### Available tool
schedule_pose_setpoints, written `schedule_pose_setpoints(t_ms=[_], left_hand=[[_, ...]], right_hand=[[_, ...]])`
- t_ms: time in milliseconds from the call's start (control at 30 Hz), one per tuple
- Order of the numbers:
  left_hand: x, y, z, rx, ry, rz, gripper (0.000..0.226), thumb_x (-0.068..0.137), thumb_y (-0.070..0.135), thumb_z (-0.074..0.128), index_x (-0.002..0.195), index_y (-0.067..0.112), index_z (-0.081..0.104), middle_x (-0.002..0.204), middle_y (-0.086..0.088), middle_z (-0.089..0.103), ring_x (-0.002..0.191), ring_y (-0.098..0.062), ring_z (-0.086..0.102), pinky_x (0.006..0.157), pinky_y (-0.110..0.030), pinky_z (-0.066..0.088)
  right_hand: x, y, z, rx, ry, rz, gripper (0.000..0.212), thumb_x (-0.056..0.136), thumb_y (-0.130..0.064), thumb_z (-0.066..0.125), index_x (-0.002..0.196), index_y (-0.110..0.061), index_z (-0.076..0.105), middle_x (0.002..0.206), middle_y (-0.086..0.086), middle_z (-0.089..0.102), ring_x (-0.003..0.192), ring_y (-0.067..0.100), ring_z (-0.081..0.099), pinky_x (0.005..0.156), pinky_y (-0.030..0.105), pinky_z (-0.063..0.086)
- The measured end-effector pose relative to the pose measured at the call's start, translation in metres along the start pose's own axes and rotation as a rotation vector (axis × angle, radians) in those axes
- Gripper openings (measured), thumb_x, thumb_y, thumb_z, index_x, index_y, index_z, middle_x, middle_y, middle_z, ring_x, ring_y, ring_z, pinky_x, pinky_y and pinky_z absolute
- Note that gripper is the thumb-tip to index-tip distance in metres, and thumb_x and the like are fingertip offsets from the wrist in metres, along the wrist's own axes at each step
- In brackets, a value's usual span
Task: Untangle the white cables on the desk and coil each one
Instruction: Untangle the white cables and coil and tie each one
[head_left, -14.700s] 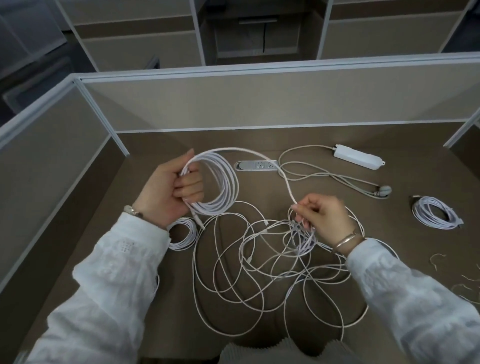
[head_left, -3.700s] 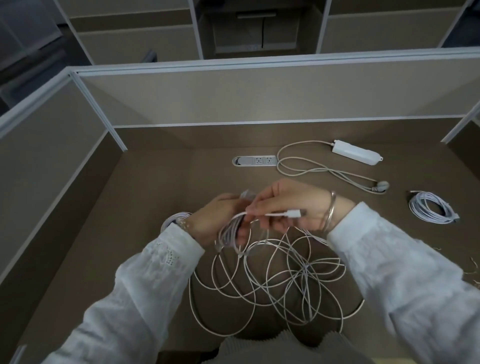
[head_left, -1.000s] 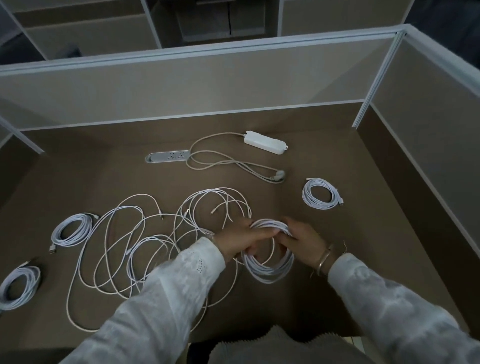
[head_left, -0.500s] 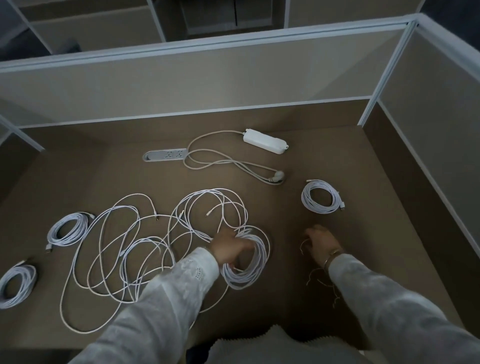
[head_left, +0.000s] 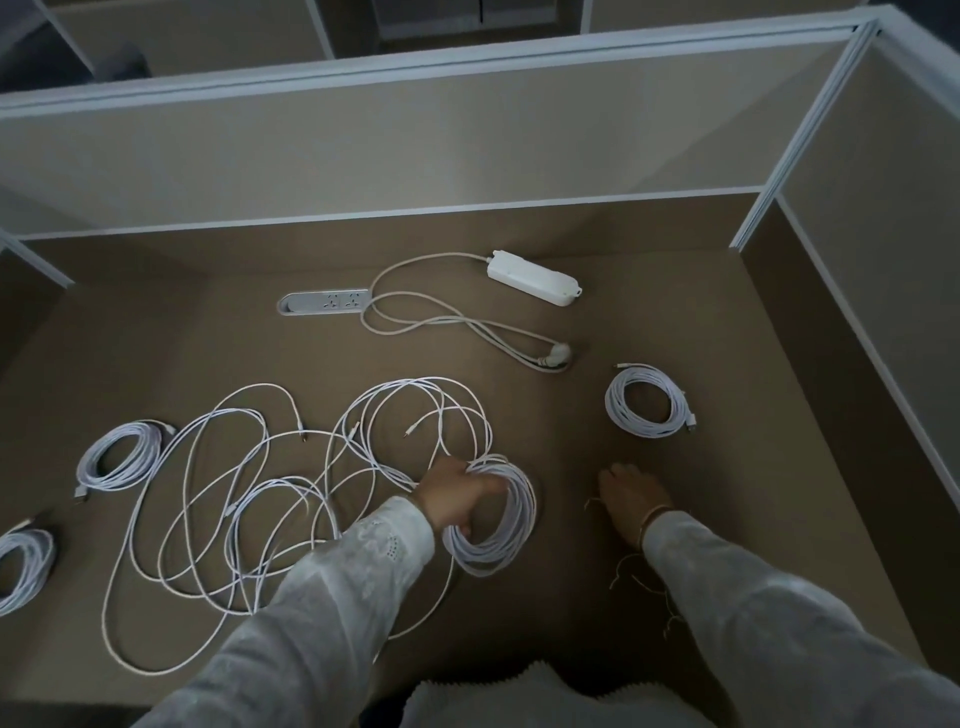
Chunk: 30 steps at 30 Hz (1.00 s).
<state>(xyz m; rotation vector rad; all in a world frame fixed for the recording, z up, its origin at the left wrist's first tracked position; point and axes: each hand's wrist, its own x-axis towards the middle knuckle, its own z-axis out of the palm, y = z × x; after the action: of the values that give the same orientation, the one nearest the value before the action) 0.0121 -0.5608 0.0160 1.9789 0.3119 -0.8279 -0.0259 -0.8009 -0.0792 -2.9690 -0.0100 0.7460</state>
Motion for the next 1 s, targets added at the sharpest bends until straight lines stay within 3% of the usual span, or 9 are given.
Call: schedule_pose_setpoints(t_ms=[200, 367, 467, 600, 667, 767, 867, 933, 1000], left_hand=[[0.004, 0.0, 0.001, -0.007, 0.033, -0.016, 0.02, 0.078, 0.016, 0.076, 0.071, 0.001, 0.064, 0.039, -0.001, 0.046, 0.032, -0.015, 0.044, 0.035, -0.023, 0.04], [-0.001, 0.003, 0.002, -0.145, -0.013, 0.017, 0.038, 0.074, 0.033, 0.082, 0.058, 0.011, 0.055, 0.043, -0.003, 0.033, 0.034, -0.015, 0.032, 0.036, -0.02, 0.031], [-0.013, 0.015, 0.005, -0.218, 0.061, 0.02, 0.056, 0.084, 0.058, 0.064, 0.054, 0.014, 0.045, 0.036, 0.004, 0.03, 0.029, -0.012, 0.029, 0.035, -0.016, 0.025], [-0.029, 0.022, 0.011, -0.256, 0.13, 0.083, 0.058, 0.098, 0.055, 0.035, 0.064, 0.008, 0.042, 0.036, -0.001, 0.034, 0.027, -0.015, 0.031, 0.036, -0.015, 0.026], [-0.039, 0.024, 0.015, -0.162, 0.176, 0.176, 0.057, 0.1, 0.05, 0.034, 0.077, 0.0, 0.052, 0.048, -0.017, 0.047, 0.041, -0.032, 0.05, 0.046, -0.026, 0.041], [-0.049, 0.028, 0.017, -0.089, 0.209, 0.251, 0.059, 0.096, 0.046, 0.036, 0.06, 0.004, 0.057, 0.056, -0.024, 0.054, 0.074, -0.051, 0.059, 0.074, -0.055, 0.052], [-0.062, 0.036, 0.013, -0.028, 0.214, 0.306, 0.054, 0.1, 0.037, 0.036, 0.055, 0.011, 0.052, 0.047, -0.012, 0.053, 0.073, -0.042, 0.062, 0.081, -0.047, 0.052], [-0.07, 0.04, 0.011, 0.006, 0.231, 0.34, 0.041, 0.101, 0.023, 0.039, 0.07, 0.007, 0.061, 0.047, -0.003, 0.054, 0.068, -0.03, 0.059, 0.08, -0.034, 0.046], [-0.078, 0.04, 0.01, 0.039, 0.287, 0.389, 0.029, 0.1, 0.017, 0.041, 0.09, 0.001, 0.063, 0.067, -0.012, 0.063, 0.079, -0.032, 0.059, 0.075, -0.031, 0.04]], right_hand=[[-0.016, -0.022, -0.037, 0.718, 0.249, 0.13, 0.027, 0.092, -0.012, 0.054, 0.119, -0.007, 0.055, 0.105, 0.013, 0.065, 0.098, 0.031, 0.063, 0.086, 0.032, 0.047], [-0.057, -0.065, -0.069, 1.15, 0.268, -0.044, 0.009, 0.087, -0.005, 0.063, 0.084, -0.013, 0.065, 0.071, 0.004, 0.067, 0.064, 0.019, 0.067, 0.066, 0.029, 0.056], [-0.071, -0.083, -0.067, 1.109, 0.344, -0.078, 0.007, 0.082, -0.009, 0.071, 0.076, -0.013, 0.069, 0.067, 0.003, 0.069, 0.063, 0.016, 0.068, 0.068, 0.029, 0.057], [-0.073, -0.095, -0.064, 0.81, 0.615, -0.062, 0.005, 0.075, -0.017, 0.077, 0.075, -0.012, 0.075, 0.069, 0.003, 0.072, 0.063, 0.016, 0.066, 0.068, 0.024, 0.05], [-0.075, -0.101, -0.066, 0.829, 0.716, -0.087, 0.005, 0.072, -0.017, 0.08, 0.073, -0.013, 0.076, 0.068, 0.001, 0.072, 0.061, 0.014, 0.066, 0.064, 0.021, 0.049], [-0.079, -0.106, -0.066, 0.876, 0.806, -0.154, 0.006, 0.071, -0.016, 0.081, 0.074, -0.016, 0.076, 0.069, -0.002, 0.072, 0.062, 0.006, 0.063, 0.062, 0.018, 0.05], [-0.086, -0.107, -0.065, 0.924, 0.871, -0.171, 0.006, 0.071, -0.018, 0.079, 0.074, -0.015, 0.075, 0.068, -0.003, 0.071, 0.066, 0.001, 0.059, 0.062, 0.01, 0.046], [-0.09, -0.108, -0.067, 0.982, 0.892, -0.156, 0.008, 0.071, -0.013, 0.081, 0.073, -0.013, 0.073, 0.068, -0.003, 0.07, 0.069, 0.003, 0.06, 0.063, 0.006, 0.044], [-0.095, -0.11, -0.07, 1.029, 0.911, -0.173, 0.009, 0.071, -0.01, 0.08, 0.074, -0.013, 0.072, 0.071, -0.005, 0.07, 0.07, 0.003, 0.062, 0.064, 0.007, 0.047]])
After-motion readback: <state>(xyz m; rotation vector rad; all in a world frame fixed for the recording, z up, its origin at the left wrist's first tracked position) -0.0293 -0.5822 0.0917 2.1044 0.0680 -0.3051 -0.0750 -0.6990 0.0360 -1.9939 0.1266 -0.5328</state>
